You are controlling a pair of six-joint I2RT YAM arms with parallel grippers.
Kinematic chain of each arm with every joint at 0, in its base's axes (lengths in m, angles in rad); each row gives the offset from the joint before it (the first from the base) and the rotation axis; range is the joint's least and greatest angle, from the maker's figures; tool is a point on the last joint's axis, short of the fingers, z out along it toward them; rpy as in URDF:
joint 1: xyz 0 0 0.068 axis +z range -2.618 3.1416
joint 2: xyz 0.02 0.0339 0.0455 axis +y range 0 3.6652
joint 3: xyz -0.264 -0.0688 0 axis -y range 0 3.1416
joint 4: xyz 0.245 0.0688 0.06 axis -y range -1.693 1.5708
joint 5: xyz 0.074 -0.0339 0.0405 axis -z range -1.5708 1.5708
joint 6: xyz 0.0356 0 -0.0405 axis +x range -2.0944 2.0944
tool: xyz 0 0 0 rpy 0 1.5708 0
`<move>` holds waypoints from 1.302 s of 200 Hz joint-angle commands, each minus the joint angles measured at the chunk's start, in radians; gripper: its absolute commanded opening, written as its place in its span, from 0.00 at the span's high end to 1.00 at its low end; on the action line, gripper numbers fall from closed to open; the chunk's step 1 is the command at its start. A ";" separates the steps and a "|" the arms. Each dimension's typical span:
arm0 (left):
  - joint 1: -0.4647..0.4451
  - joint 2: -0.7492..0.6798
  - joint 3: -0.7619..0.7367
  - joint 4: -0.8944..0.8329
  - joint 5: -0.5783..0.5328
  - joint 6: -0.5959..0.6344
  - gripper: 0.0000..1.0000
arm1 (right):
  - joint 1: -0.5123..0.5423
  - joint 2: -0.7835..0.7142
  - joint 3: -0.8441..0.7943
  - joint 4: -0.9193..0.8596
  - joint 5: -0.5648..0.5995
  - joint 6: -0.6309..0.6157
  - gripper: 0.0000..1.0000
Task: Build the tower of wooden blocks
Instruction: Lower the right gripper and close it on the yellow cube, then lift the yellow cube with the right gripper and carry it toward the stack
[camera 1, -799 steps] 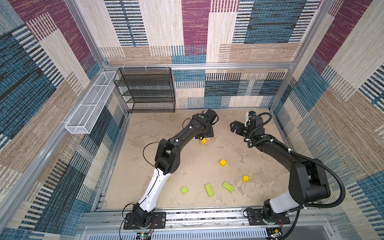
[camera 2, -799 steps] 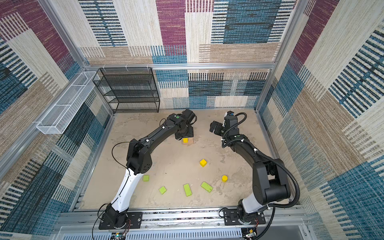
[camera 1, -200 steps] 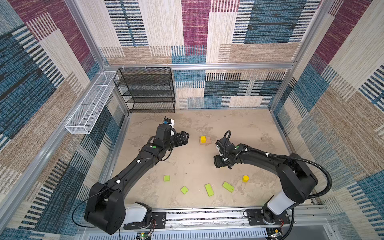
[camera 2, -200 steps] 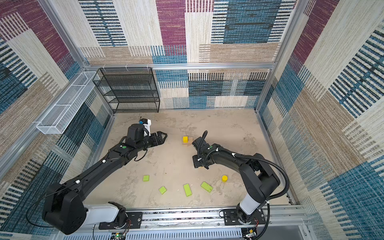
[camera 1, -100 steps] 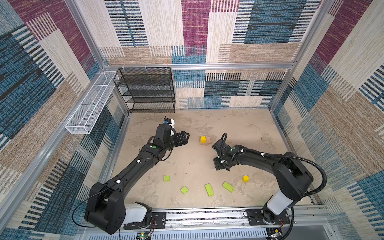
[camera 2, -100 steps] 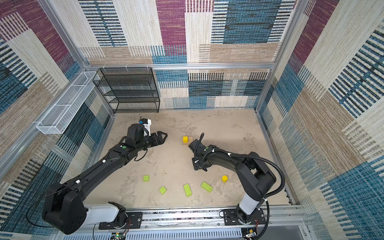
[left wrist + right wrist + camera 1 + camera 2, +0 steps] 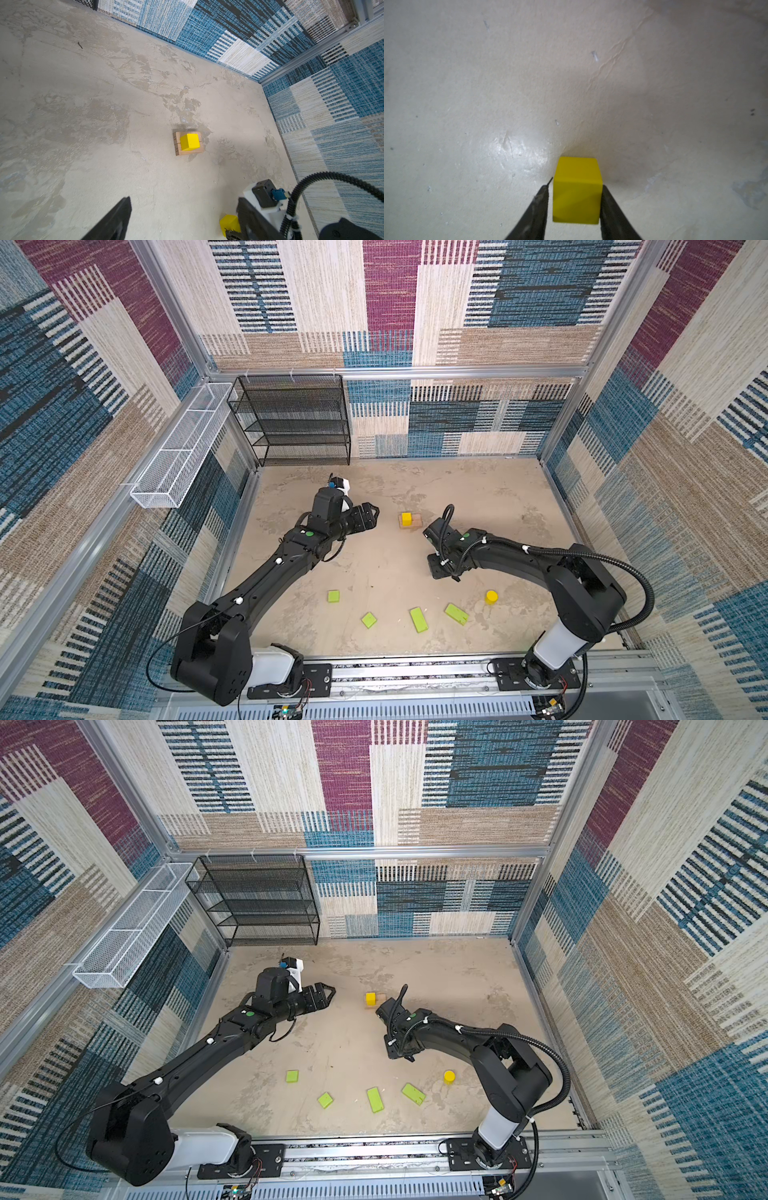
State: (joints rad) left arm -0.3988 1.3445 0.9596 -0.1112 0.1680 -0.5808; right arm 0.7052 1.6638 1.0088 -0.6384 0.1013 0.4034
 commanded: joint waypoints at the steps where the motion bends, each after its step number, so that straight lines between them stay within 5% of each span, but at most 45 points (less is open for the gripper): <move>1: 0.002 0.003 0.001 0.019 0.018 -0.016 0.15 | 0.002 0.000 0.008 -0.009 0.017 0.013 0.64; 48: 0.002 0.005 0.002 0.019 0.020 -0.013 0.15 | 0.002 0.001 0.023 -0.017 0.031 0.021 0.75; 150: 0.011 0.015 0.004 0.009 0.028 0.000 0.17 | -0.014 0.098 0.264 -0.046 0.115 -0.063 0.73; 260: 0.028 0.019 0.007 0.011 0.047 0.004 0.16 | -0.118 0.314 0.619 -0.109 0.001 -0.153 0.73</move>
State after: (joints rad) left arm -0.3748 1.3666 0.9596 -0.1093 0.1944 -0.5797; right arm 0.5964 1.9396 1.5612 -0.7067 0.1287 0.2798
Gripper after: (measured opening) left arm 0.836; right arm 0.317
